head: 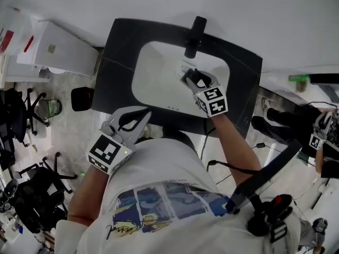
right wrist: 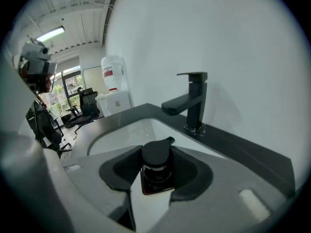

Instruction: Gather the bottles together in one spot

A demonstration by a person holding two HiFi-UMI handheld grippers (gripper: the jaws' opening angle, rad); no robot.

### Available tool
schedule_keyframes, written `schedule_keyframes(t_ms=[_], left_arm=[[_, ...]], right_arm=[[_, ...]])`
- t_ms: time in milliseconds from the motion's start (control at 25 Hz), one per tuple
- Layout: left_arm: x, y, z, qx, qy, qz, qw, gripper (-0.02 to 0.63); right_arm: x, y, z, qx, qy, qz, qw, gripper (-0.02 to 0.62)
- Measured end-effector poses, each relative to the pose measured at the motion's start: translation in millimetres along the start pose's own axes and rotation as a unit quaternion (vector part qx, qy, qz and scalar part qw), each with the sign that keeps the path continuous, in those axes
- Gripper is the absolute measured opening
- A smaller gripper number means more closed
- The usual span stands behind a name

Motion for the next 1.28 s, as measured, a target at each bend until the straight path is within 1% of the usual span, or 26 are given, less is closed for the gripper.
schedule_keyframes(t_ms=[80,200,440,640,760,920,1080,1280], left_arm=[[4,-4,0,0.005,0.007,-0.006,0.9999,0.003],[8,-5,2,0.006,0.011,-0.004,0.9999,0.002],[12,-6,2,0.003,0.007,-0.007,0.9999,0.003],[15,-6,4,-0.007,-0.003,-0.01,0.9999,0.003],[16,-6,5,-0.018,-0.009,-0.004,0.9998,0.003],[18,-7,5,-0.027,-0.017,-0.005,0.9995,0.003],[20,-8,6,-0.036,-0.026,-0.003,0.999,0.003],[23,-14,6,-0.048,-0.037,0.0,0.9981,0.003]], right_arm=[[-12,-10,-13,-0.011,-0.001,-0.006,1.0,0.169],[-27,-24,-34,-0.033,-0.005,-0.014,0.999,0.169],[-39,-50,-76,-0.083,-0.012,-0.018,0.996,0.169],[-34,-67,-108,-0.106,-0.024,-0.019,0.994,0.169],[-27,-76,-126,-0.116,-0.027,-0.021,0.993,0.169],[-16,-86,-146,-0.137,-0.039,-0.013,0.99,0.169],[-4,-93,-163,-0.157,-0.049,0.001,0.986,0.169],[7,-100,-176,-0.165,-0.069,0.004,0.984,0.17]])
Point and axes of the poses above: the fingertips, and each gripper's own axes: x forward along the fingers, z to its left, y out of its underside, the point moved 9 cm from there along -x, backward along the fingers, and after that the axes turned 6 degrees about z, right-handed, at the moved point
